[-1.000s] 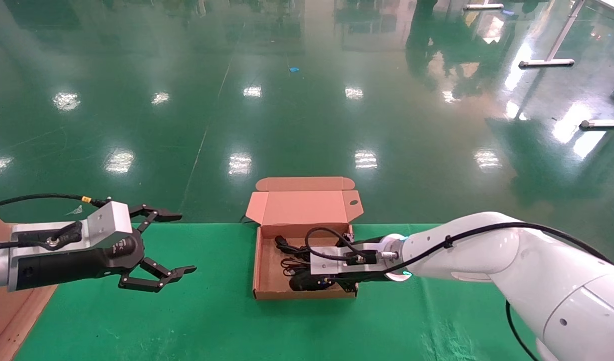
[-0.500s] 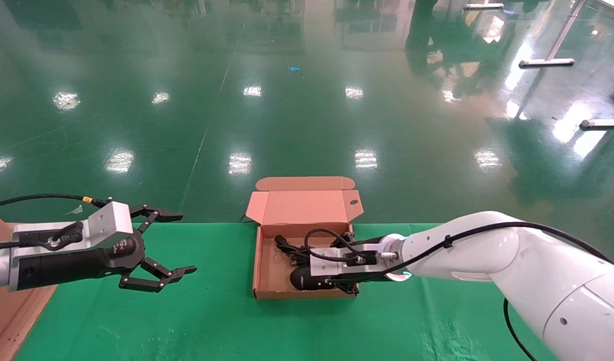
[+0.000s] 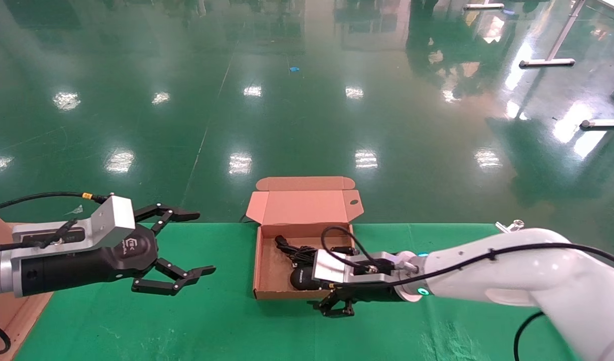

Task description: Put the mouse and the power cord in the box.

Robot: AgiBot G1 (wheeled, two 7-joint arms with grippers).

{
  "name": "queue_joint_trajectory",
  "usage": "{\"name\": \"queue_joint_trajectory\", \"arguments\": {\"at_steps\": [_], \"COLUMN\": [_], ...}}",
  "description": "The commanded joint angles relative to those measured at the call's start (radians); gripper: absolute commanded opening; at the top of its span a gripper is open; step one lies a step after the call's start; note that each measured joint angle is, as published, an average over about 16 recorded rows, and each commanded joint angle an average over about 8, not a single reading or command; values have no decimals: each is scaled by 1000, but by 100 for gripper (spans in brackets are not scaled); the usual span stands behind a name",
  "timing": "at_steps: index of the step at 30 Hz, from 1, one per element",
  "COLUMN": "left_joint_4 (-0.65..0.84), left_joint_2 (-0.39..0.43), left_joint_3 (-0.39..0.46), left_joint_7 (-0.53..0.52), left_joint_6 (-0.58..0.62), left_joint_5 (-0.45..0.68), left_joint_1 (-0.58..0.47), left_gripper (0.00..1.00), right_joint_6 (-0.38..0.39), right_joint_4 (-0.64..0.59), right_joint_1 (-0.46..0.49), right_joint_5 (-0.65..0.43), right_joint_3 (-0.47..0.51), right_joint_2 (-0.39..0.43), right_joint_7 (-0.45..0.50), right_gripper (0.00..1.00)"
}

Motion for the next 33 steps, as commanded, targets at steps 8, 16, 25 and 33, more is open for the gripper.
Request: {"name": "queue_joint_trajectory", "arguments": {"at_steps": [8, 16, 25, 33], "left_joint_4": [-154, -293, -451, -589], "left_joint_2": [-33, -62, -96, -125], "left_joint_3": [-99, -189, -290, -379], "left_joint_7": [-112, -212, -326, -426], "left_joint_6": [20, 38, 58, 76], "left_joint_5": [-22, -42, -65, -85], "left_joint_1": [78, 149, 229, 299], "left_gripper": [100, 100, 100, 100], "right_joint_6": [-114, -216, -332, -434], "right_joint_4": [122, 233, 358, 468], "right_joint_1": [-79, -150, -231, -302], "right_joint_5": [106, 202, 310, 405], "right_joint_3": [146, 277, 426, 557], "right_joint_2": [112, 213, 327, 427], "right_joint_7": [59, 112, 172, 225], "right_gripper": [100, 100, 100, 100]}}
